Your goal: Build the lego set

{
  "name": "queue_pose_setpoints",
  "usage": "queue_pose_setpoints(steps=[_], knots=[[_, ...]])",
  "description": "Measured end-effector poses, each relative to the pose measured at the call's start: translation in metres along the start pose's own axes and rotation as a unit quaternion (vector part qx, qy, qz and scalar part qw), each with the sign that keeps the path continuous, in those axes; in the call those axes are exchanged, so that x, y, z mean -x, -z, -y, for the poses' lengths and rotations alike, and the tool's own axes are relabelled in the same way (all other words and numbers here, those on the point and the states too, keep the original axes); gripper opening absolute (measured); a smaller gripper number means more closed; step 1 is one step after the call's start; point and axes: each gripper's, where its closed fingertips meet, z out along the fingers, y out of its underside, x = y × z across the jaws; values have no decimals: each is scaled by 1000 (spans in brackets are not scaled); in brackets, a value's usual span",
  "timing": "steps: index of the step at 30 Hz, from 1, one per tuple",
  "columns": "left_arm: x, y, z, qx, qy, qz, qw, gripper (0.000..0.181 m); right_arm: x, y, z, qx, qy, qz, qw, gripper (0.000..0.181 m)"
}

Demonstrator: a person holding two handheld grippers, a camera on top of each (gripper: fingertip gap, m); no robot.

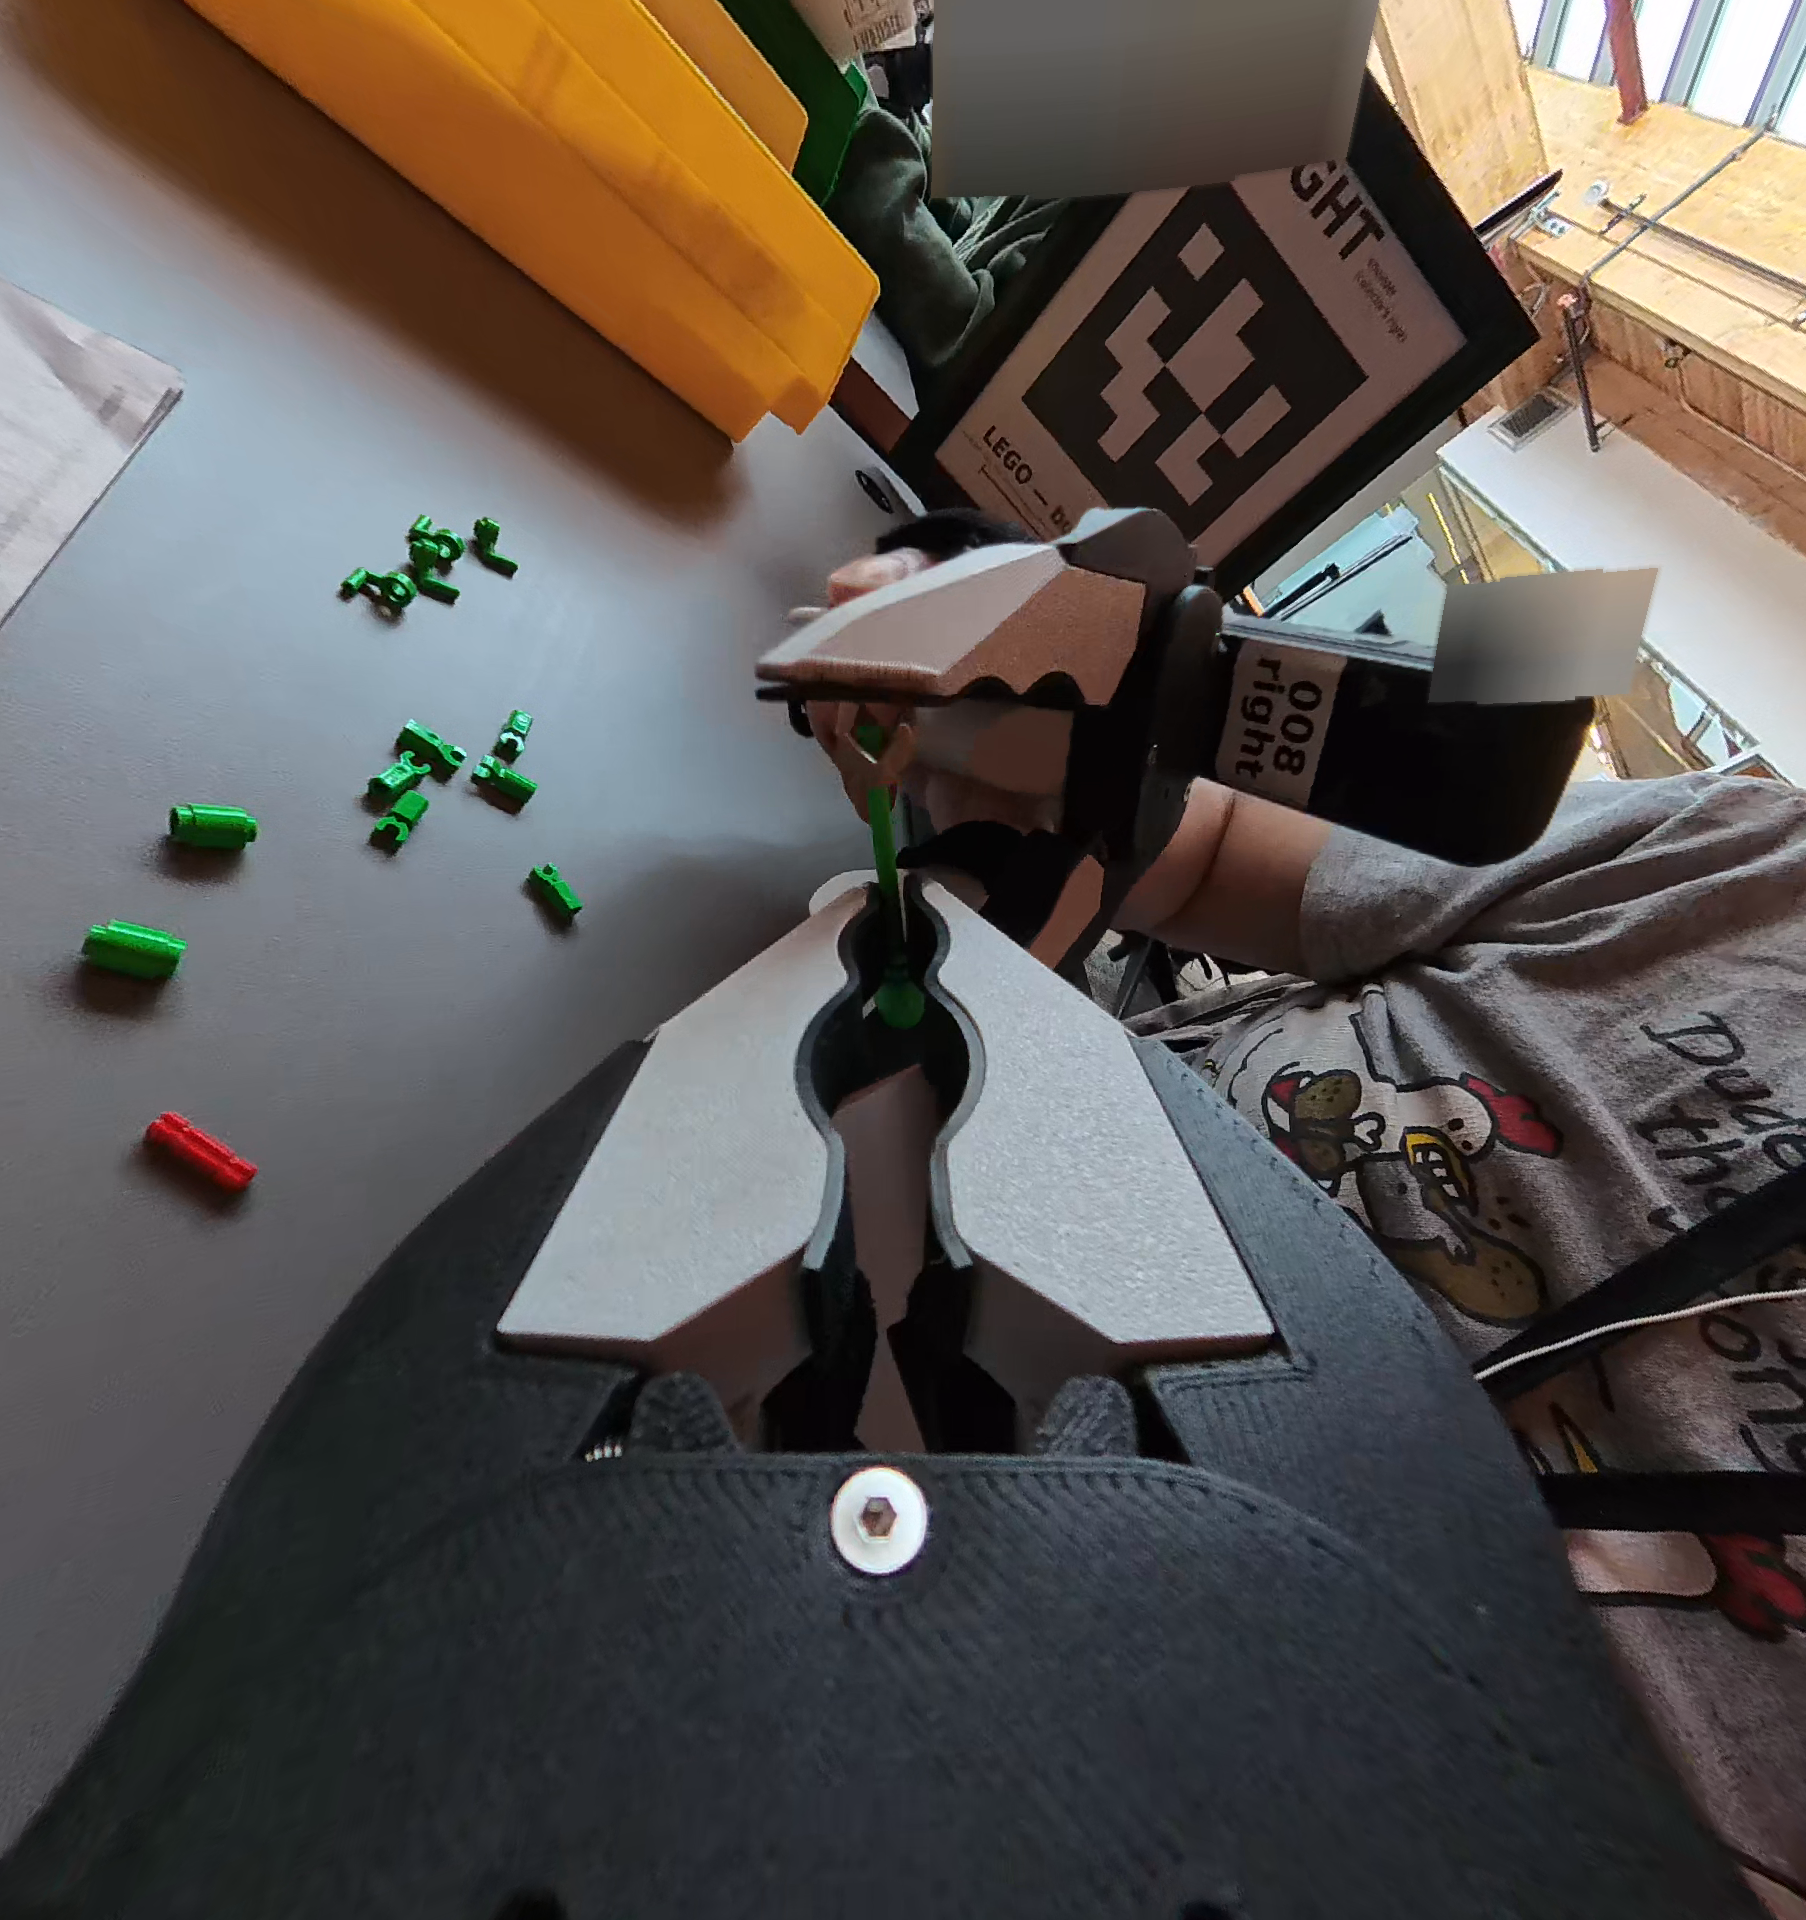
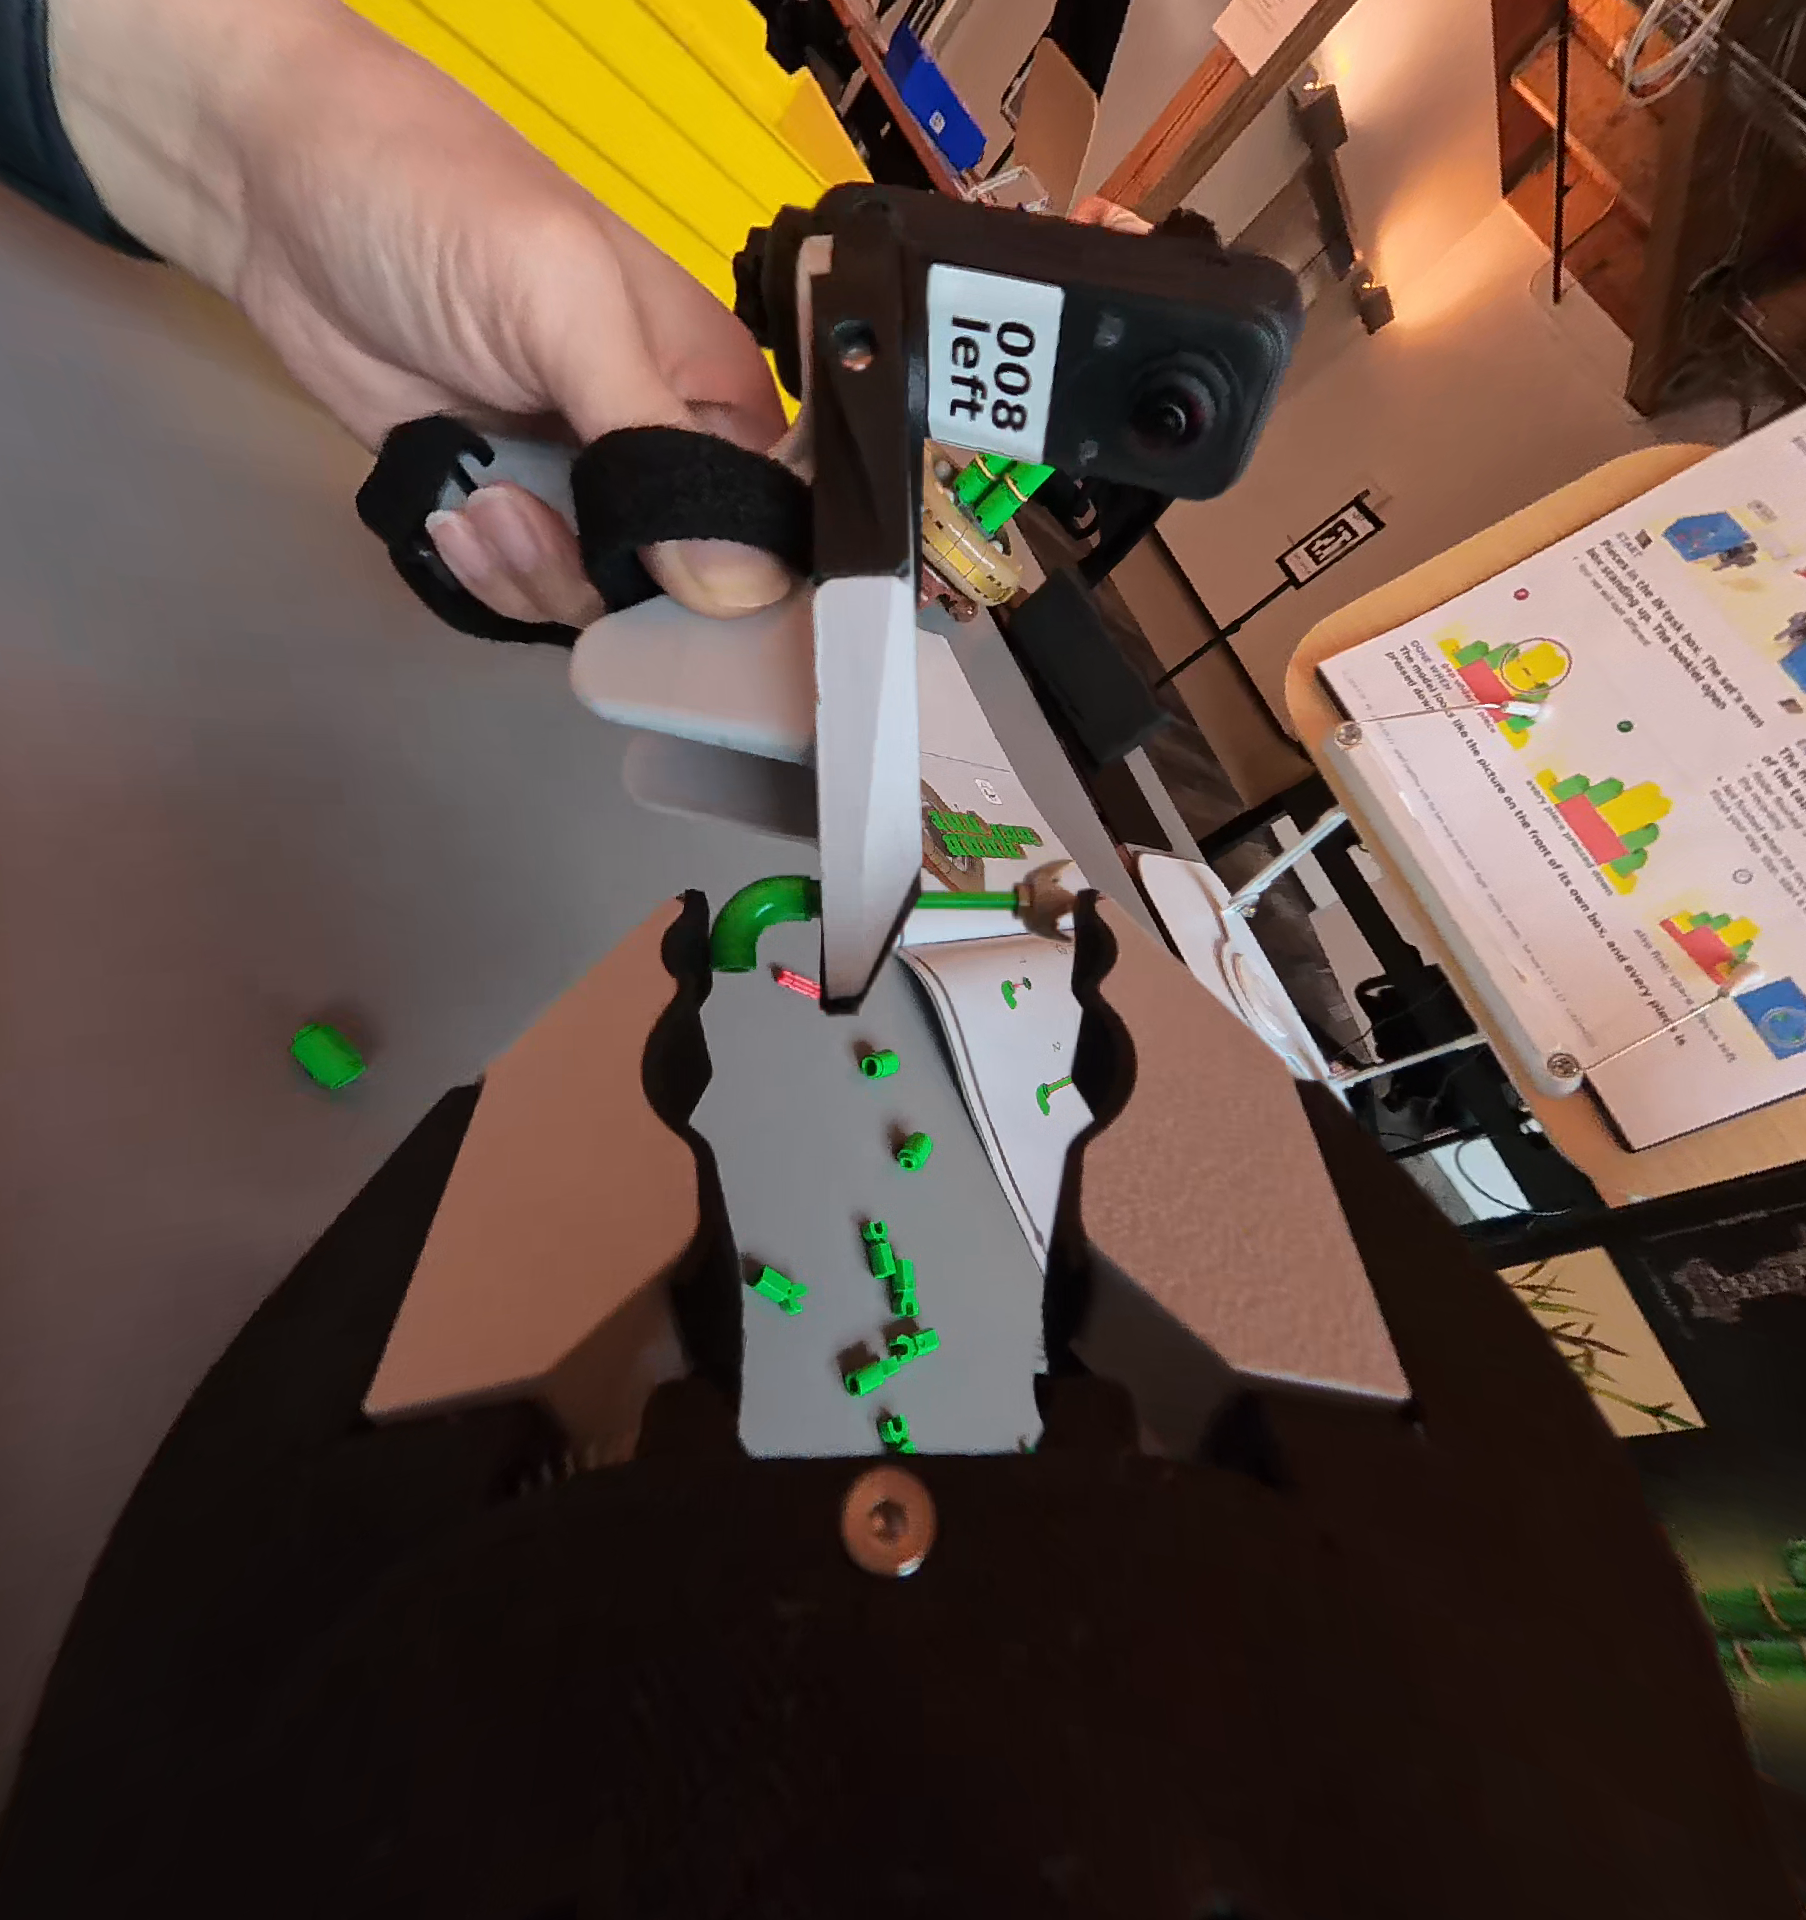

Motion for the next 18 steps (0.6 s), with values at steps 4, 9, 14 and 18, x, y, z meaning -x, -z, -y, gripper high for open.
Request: queue_pose_setpoints(steps=[4, 9, 14, 18], knots=[[1, 0, 1, -3, 4, 1, 1000, 0, 0, -1, -1, 6, -17, 4, 1000, 68], [1, 0, 2, -5, 4, 2, 1000, 0, -1, 0, -1, 13, -12, 1, 1000, 67], [1, 1, 1, -4, 4, 6, 1000, 0, 0, -1, -1, 17, -16, 3, 1000, 66], [2, 1, 1, -1, 2, 10, 1000, 0, 1, -1, -2, 20, -13, 3, 1000, 66]])
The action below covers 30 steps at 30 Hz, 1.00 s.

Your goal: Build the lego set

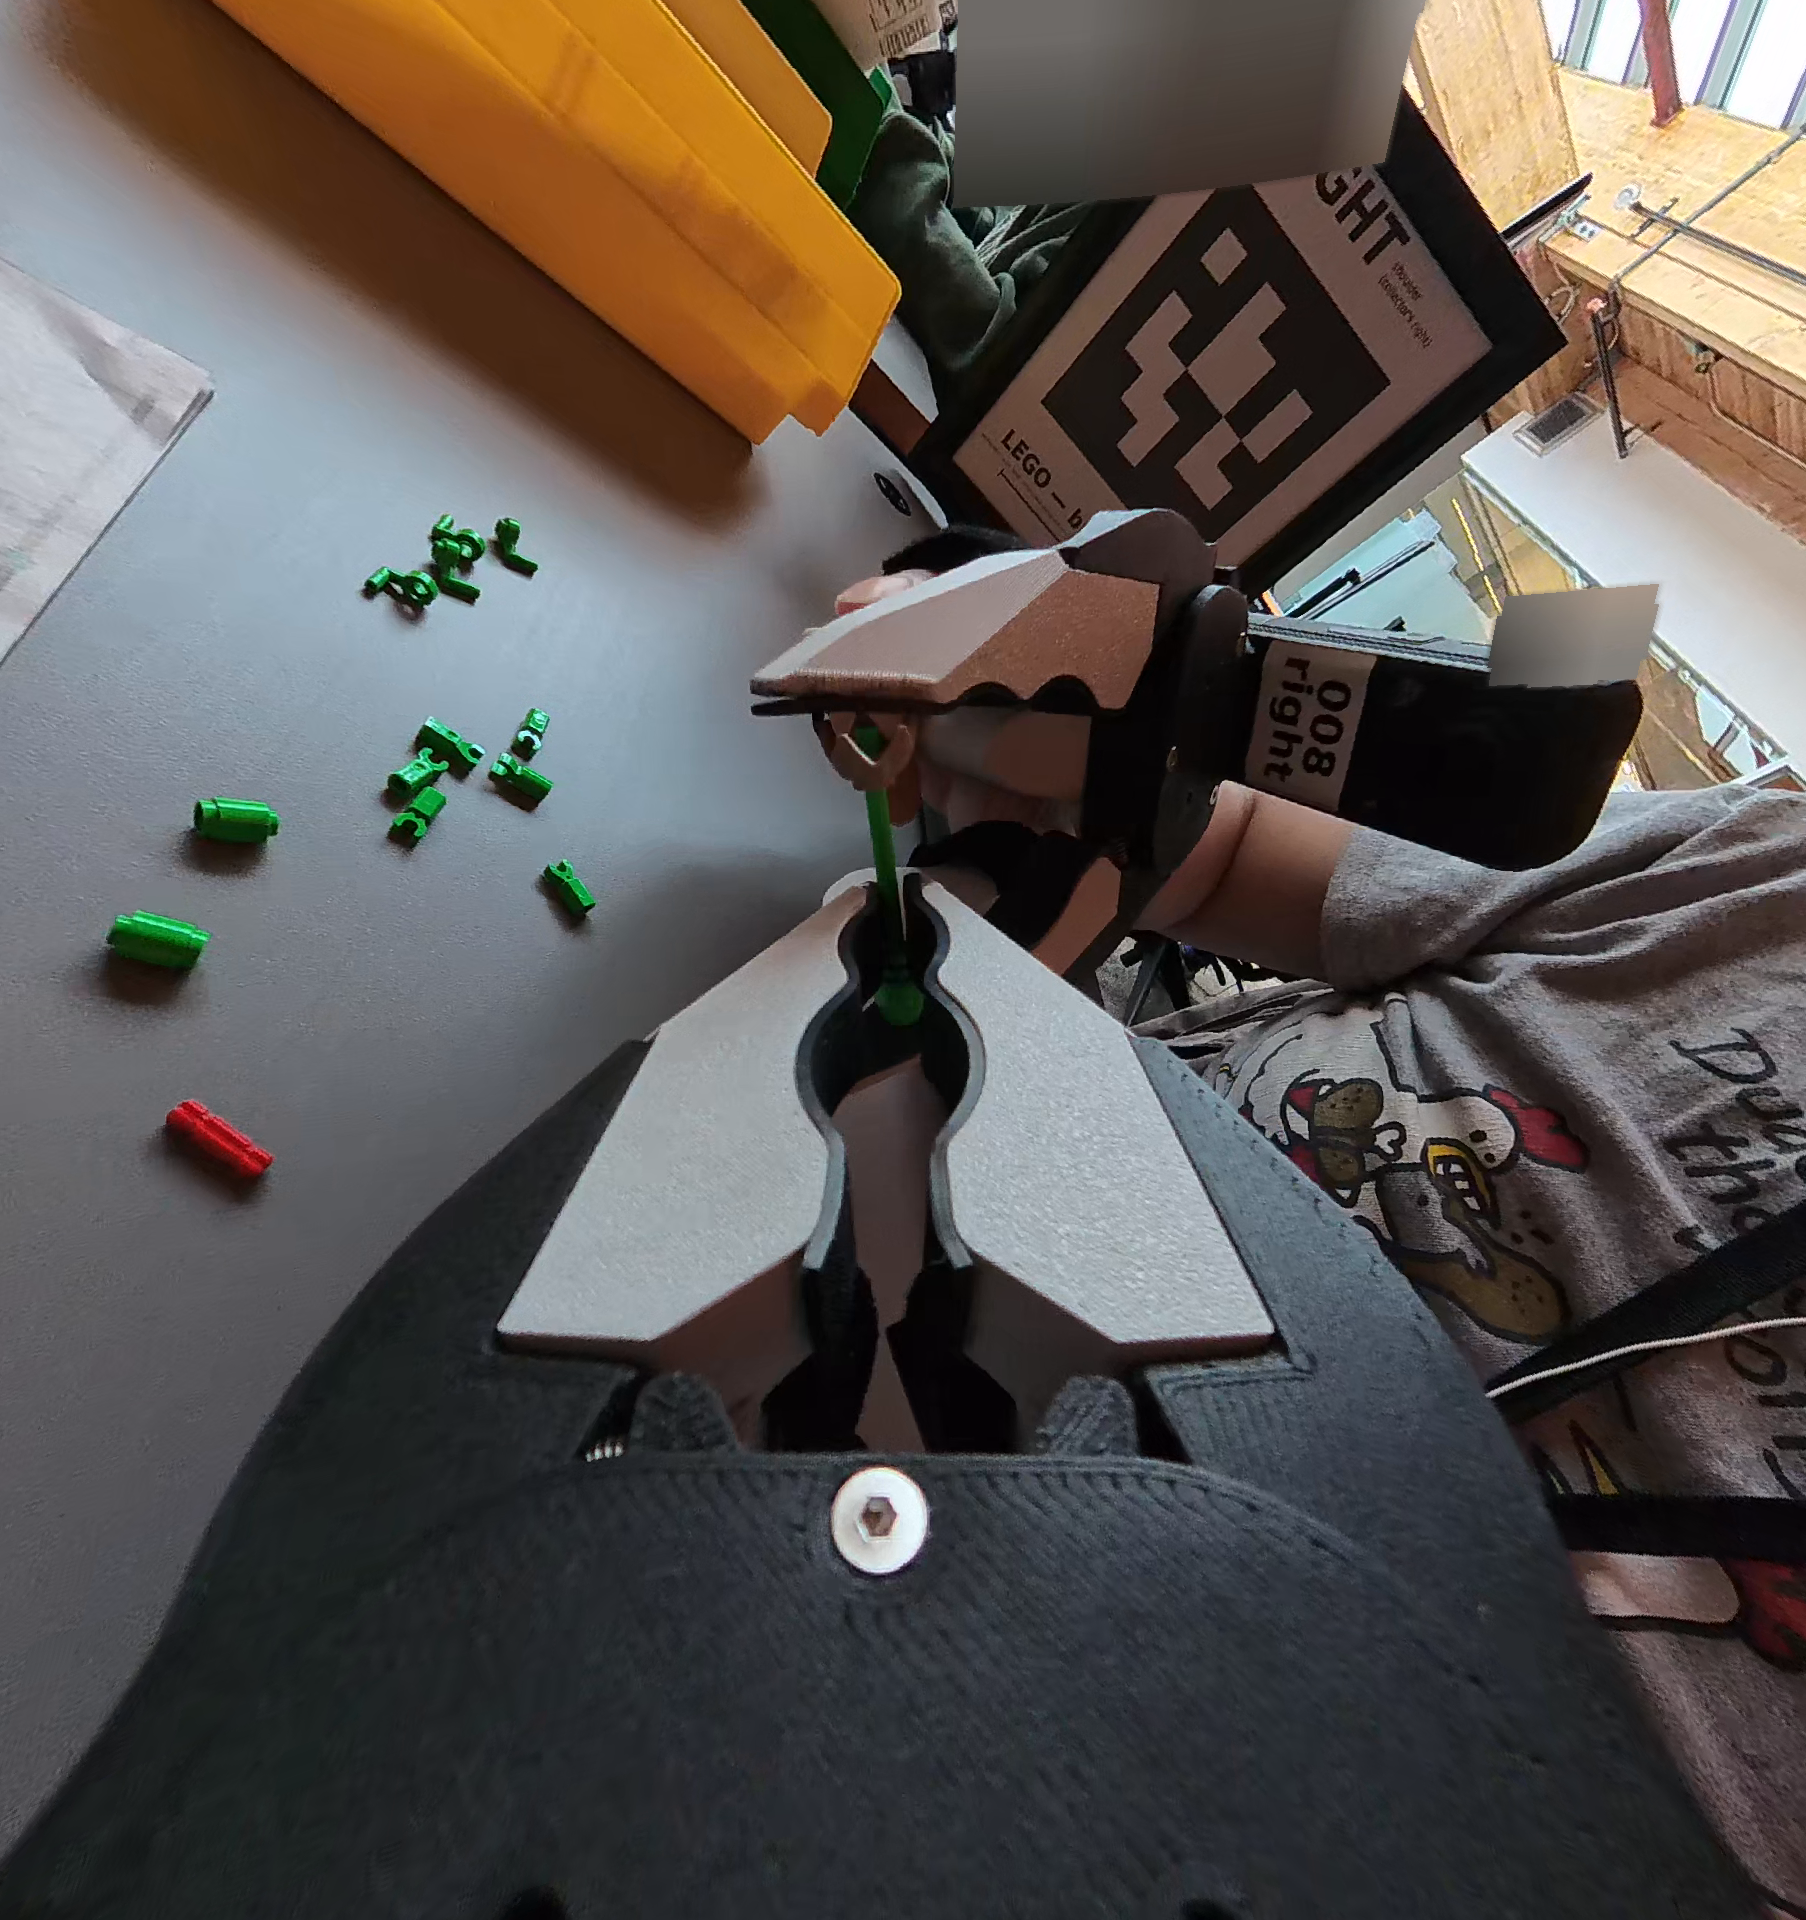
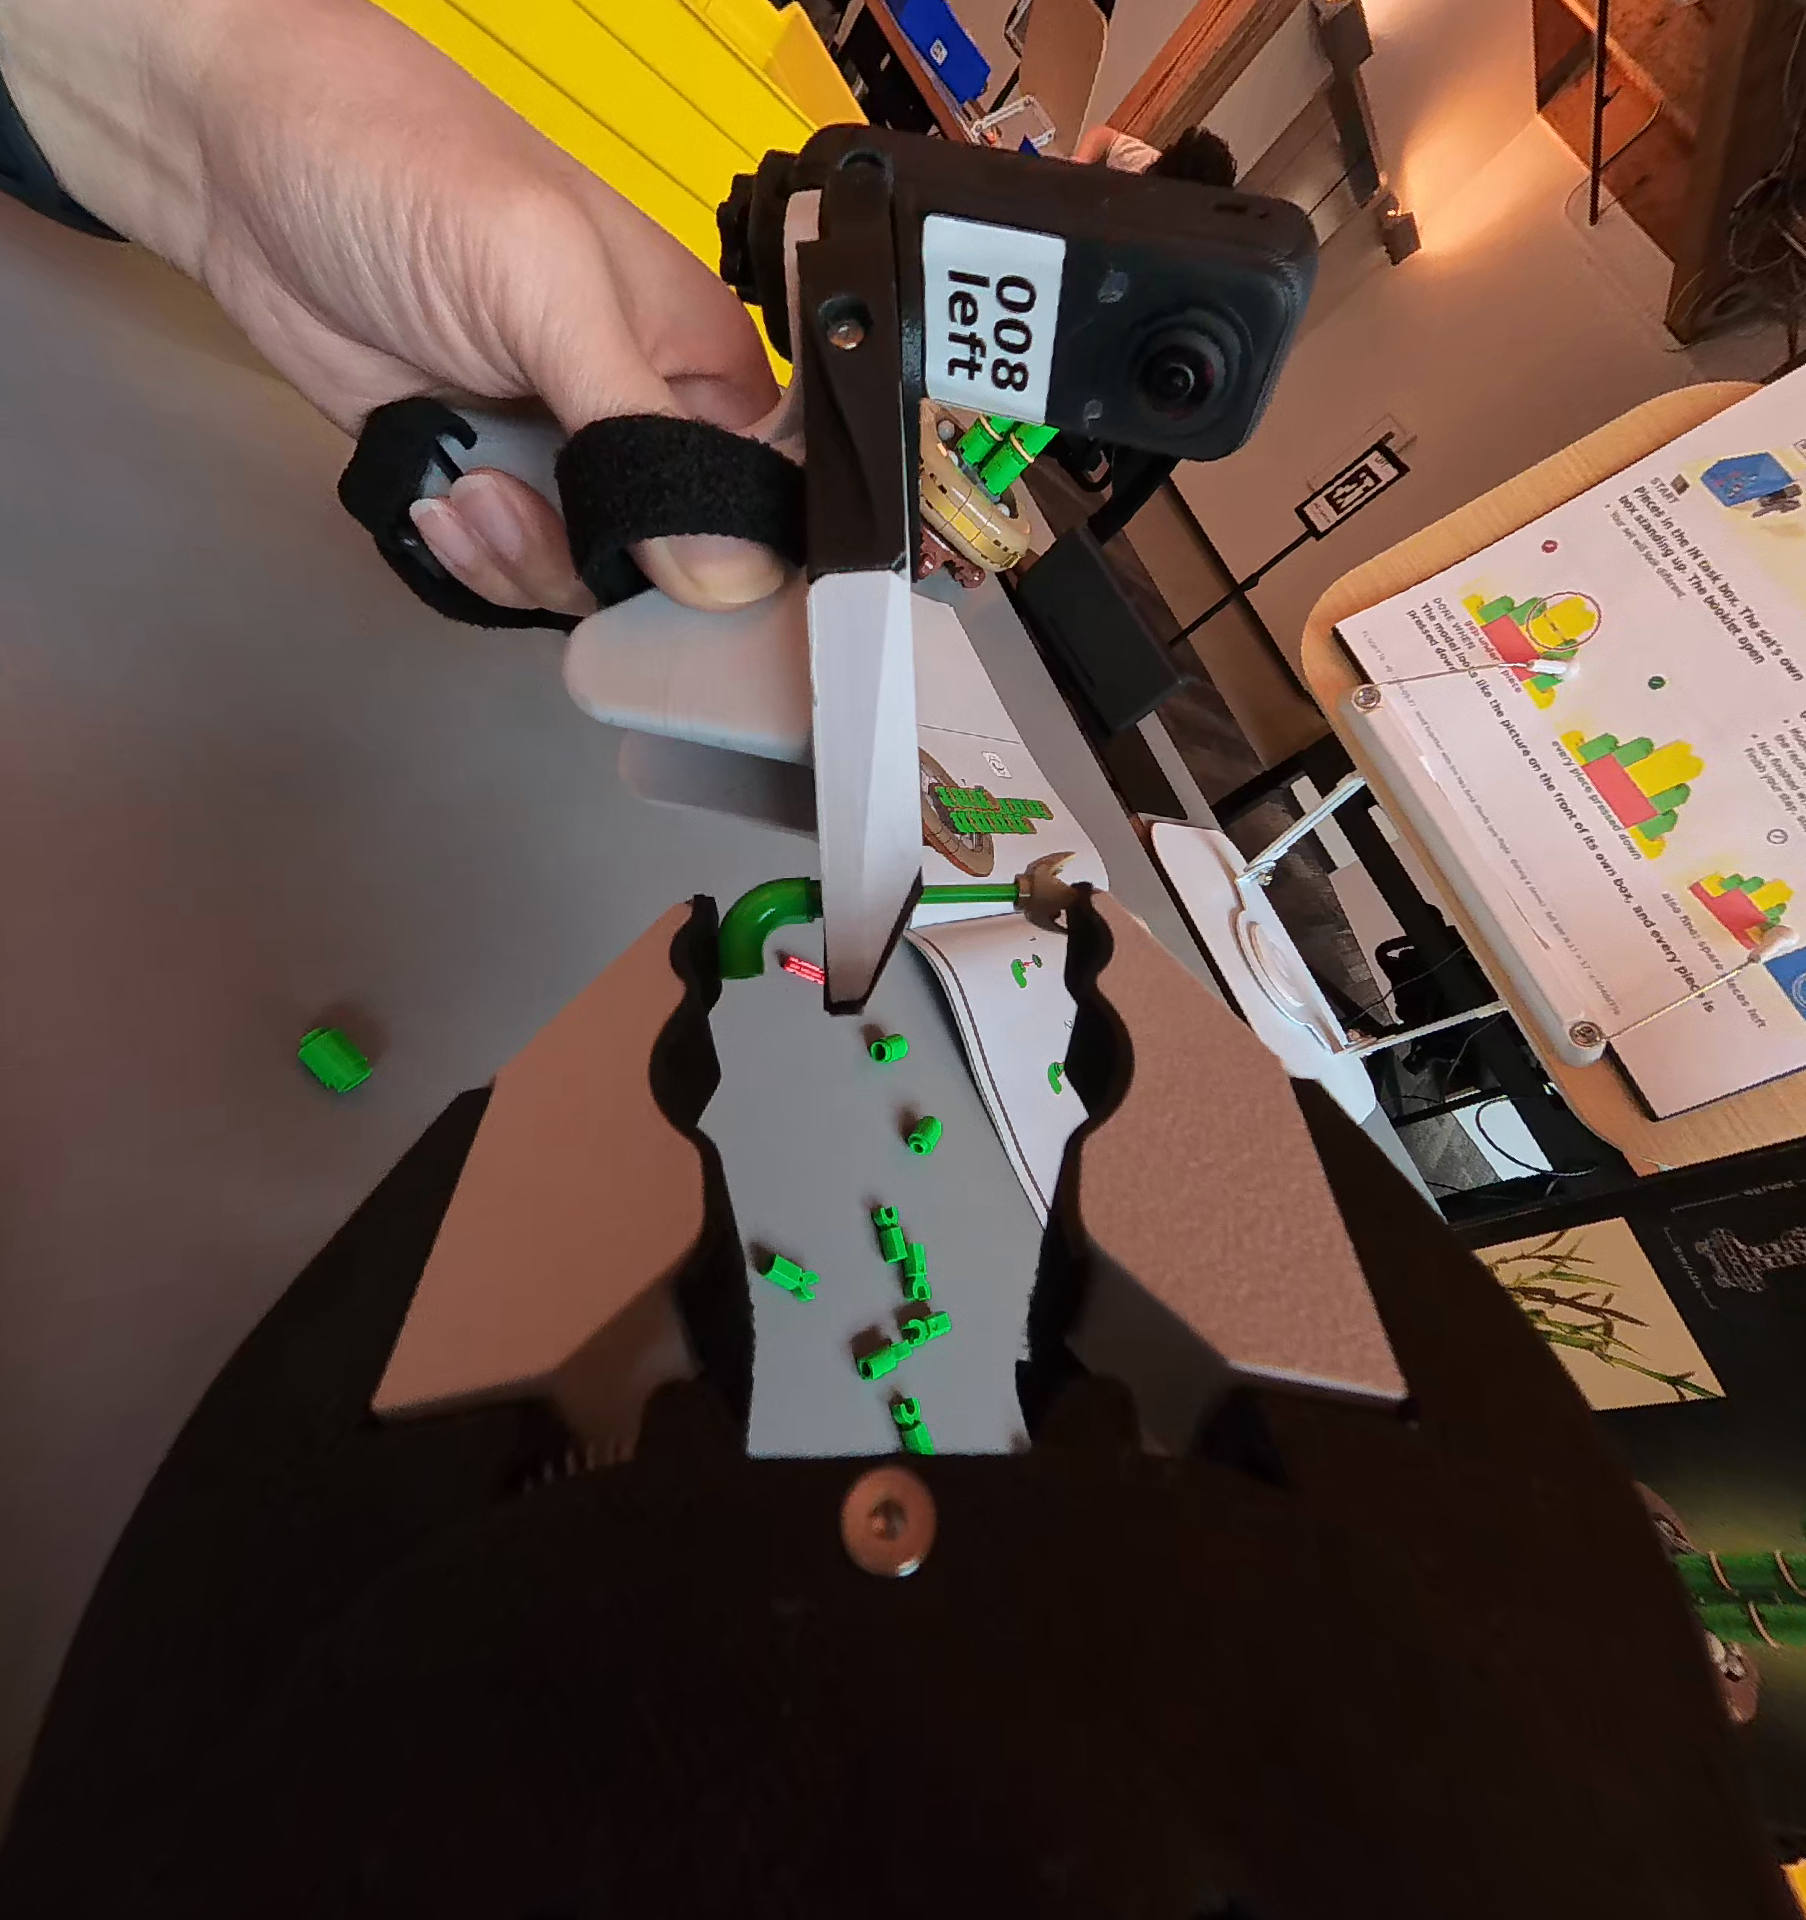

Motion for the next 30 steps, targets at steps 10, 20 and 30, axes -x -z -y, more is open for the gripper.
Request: queue_pose_setpoints(steps=[10, 20, 30], knots=[[1, 0, 0, 2, -3, 3, 1000, 0, 1, 0, 0, -1, 4, 1, 1000, 64], [-3, 21, 23, -68, 25, -50, 996, 12, -4, 9, 11, -66, -77, 30, 994, 65], [-16, 29, 42, -142, 59, -122, 981, 0, 0, 14, 24, -97, -45, 33, 994, 65]])
